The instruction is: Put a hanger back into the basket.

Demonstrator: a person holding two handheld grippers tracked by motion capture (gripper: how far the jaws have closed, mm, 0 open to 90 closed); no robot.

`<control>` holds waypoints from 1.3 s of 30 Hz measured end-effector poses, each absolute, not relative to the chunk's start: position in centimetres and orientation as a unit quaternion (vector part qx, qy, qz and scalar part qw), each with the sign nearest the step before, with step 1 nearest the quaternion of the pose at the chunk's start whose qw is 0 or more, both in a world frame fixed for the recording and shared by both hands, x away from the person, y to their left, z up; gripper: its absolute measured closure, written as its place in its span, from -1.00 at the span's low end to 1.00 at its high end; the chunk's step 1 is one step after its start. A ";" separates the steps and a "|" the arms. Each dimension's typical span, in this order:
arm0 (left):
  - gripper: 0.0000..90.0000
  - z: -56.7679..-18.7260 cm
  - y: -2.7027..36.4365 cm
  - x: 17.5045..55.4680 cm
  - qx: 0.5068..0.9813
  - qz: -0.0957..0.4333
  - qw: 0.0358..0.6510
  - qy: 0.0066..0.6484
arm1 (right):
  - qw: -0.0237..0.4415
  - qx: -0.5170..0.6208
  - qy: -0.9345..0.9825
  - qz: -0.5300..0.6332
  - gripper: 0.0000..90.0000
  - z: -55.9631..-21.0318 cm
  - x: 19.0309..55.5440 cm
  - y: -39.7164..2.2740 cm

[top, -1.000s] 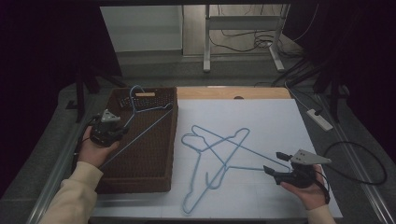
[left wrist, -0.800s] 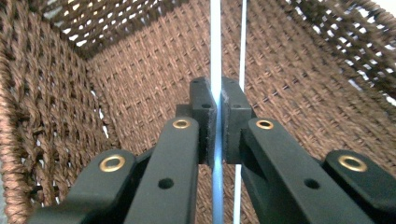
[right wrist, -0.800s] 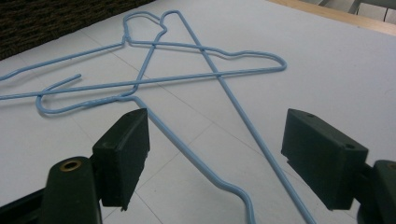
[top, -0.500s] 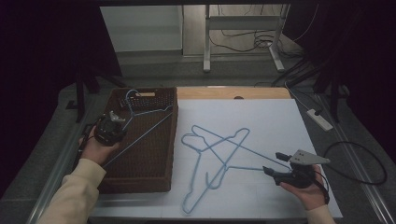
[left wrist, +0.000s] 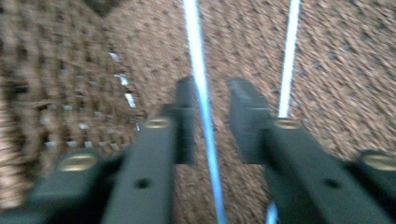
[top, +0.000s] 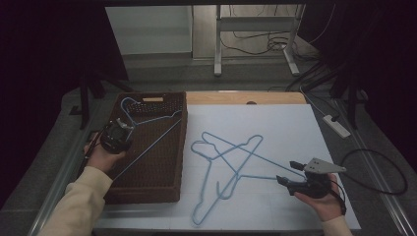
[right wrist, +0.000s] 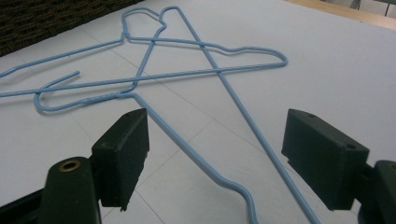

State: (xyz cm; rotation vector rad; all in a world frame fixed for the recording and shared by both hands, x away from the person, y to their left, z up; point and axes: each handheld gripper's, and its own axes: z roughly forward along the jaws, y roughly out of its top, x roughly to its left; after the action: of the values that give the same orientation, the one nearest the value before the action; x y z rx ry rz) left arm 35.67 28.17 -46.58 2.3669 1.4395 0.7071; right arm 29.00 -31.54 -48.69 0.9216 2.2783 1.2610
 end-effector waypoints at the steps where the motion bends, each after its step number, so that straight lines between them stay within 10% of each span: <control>1: 0.35 -46.4 28.2 35.5 0.815 0.252 0.148 0.500 | 0.189 0.328 0.809 0.449 -0.47 -48.7 29.0 -31.5; 10: -0.18 -43.4 27.9 32.9 0.790 0.280 0.251 0.484 | 0.189 0.328 0.809 0.450 -0.47 -48.7 29.0 -31.6; 25: -0.26 -41.3 25.7 26.6 0.765 0.230 0.422 0.429 | 0.189 0.330 0.808 0.451 -0.47 -48.6 28.9 -31.6; 39: -0.26 -43.3 22.4 24.3 0.780 0.183 0.461 0.383 | 0.189 0.327 0.811 0.447 -0.47 -48.6 29.0 -31.6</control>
State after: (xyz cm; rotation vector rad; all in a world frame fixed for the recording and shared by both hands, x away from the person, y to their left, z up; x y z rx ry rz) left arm 24.33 22.44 -43.34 1.9186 0.9418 0.4510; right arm 29.02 -31.60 -48.61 0.9198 2.2789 1.2574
